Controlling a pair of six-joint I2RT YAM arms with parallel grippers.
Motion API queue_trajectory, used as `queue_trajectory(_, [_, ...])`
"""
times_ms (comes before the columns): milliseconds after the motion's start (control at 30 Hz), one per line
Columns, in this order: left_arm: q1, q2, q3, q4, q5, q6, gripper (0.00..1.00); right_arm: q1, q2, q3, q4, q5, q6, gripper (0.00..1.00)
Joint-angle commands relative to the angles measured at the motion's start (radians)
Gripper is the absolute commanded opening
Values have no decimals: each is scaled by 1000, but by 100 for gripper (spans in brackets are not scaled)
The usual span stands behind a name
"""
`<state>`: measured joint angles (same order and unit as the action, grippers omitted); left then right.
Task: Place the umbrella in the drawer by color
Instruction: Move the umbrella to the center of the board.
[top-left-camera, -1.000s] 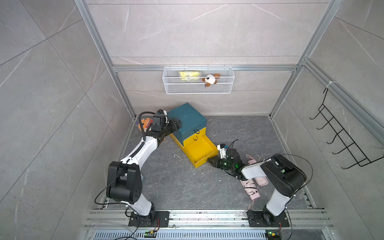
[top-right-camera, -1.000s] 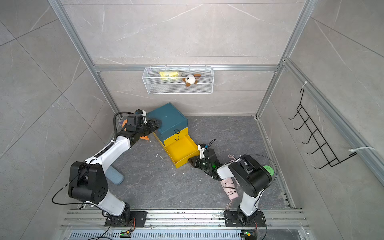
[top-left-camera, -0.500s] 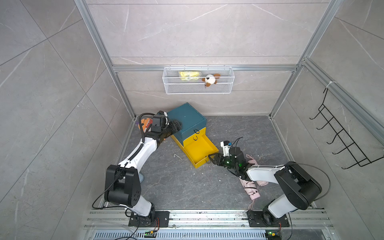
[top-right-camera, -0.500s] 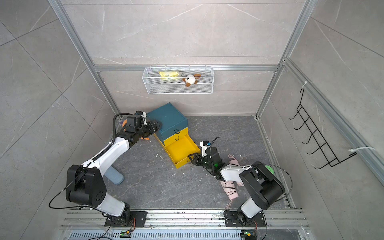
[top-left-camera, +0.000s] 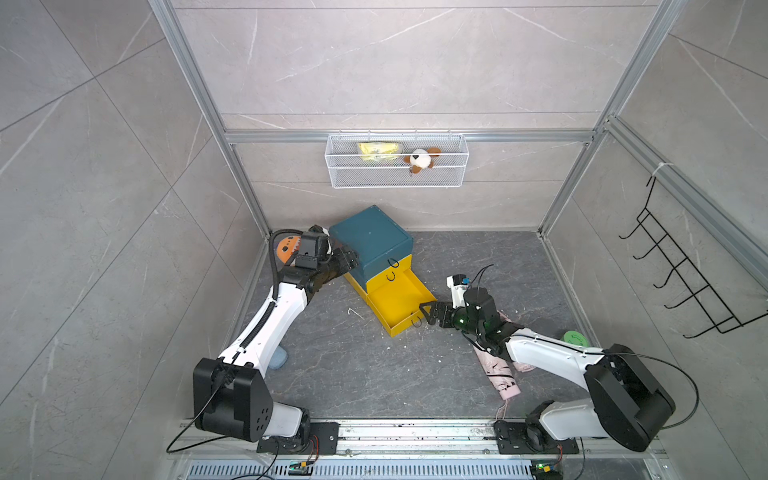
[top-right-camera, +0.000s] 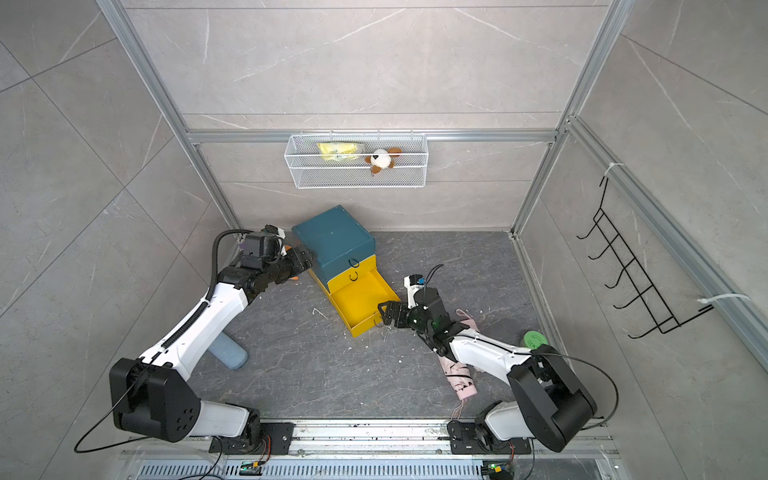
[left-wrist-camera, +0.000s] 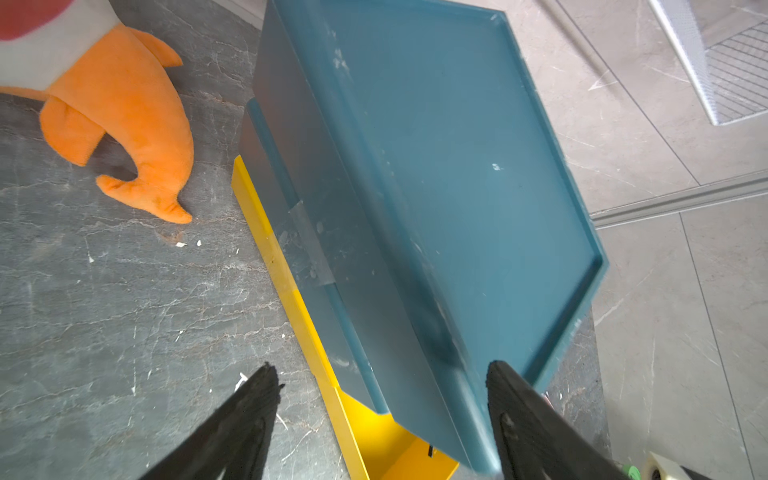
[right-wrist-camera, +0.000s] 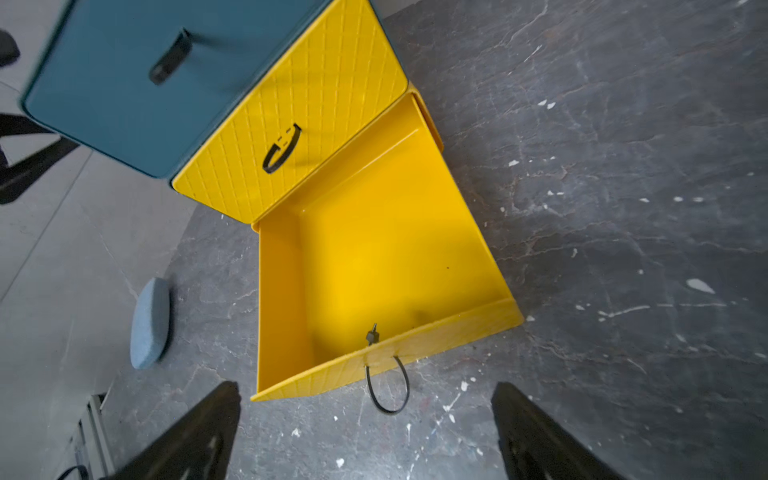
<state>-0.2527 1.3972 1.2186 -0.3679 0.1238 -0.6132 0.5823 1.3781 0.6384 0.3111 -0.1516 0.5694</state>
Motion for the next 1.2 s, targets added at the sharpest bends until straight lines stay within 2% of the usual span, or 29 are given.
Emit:
queue_trajectory(0, [-35,-55,61,-62,-26,57,82,3,-85,47,-109,58,-76,100])
queue_trajectory(167, [-122,-93,117,-124,-47,106,82,3,-178,129,-298,147,-137,100])
queue_trajectory(333, [-229,-117,126,-169,-71,146,82,2,-211,242,-538,262,-163,99])
queue_trajectory(567, [-366,-134,29,-150,25,166,82,5,-206,354,-865,378,-168,99])
queue_trajectory(833, [-527,-134,-126,-41,63,139,82,3,-291,249,-1073,468,-89,99])
queue_trajectory(1000, [-551,-94,-168,28,104,118,82,2,-304,164,-1103,465,-49,100])
queue_trajectory(1167, [-552,-80,-172,49,105,116,82,1,-248,128,-1096,415,-31,100])
